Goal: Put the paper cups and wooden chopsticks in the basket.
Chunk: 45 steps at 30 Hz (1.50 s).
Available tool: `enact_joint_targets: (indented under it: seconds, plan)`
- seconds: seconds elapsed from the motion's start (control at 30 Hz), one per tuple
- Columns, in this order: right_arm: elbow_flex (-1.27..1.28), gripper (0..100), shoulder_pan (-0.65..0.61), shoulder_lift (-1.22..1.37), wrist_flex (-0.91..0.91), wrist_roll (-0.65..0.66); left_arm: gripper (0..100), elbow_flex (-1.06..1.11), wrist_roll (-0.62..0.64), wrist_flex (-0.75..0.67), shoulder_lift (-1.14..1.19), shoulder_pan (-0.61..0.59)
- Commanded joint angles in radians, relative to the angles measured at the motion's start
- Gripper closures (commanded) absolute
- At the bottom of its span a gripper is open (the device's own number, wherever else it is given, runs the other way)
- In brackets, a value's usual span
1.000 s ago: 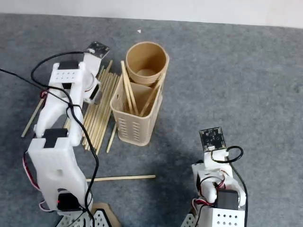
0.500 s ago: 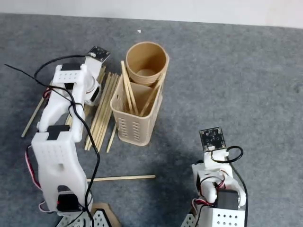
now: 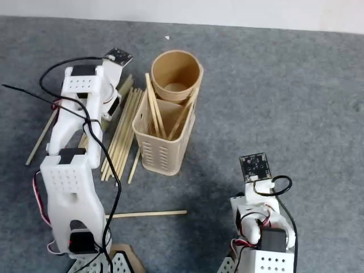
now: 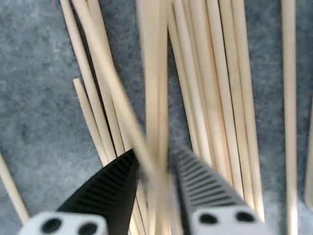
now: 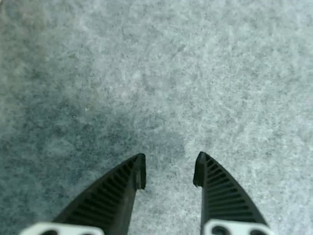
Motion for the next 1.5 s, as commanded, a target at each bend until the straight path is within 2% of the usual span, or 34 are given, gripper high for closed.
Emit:
enact_joint_targets:
  seconds: [0.0, 0.47, 0.7, 0.87, 1.03, 1.47]
  plan:
    - [0.117, 82.9, 0.010, -0.013, 0.005, 0.011, 82, -0.054, 0.008, 0.048, -0.015, 0.021]
    - [0.117, 82.9, 0.010, -0.013, 0.005, 0.011, 82, -0.048, 0.008, 0.044, -0.005, 0.019]
    - [0.117, 82.9, 0.010, -0.013, 0.005, 0.011, 87, -0.059, 0.008, -0.014, 0.125, 0.016]
    - [0.117, 82.9, 0.010, -0.013, 0.005, 0.011, 87, -0.147, 0.008, -0.002, 0.116, 0.019]
    - [0.117, 82.9, 0.010, -0.013, 0.005, 0.011, 87, -0.219, 0.008, 0.086, 0.122, 0.021]
    - [0.117, 82.9, 0.010, -0.013, 0.005, 0.011, 87, -0.197, 0.006, 0.087, 0.125, 0.021]
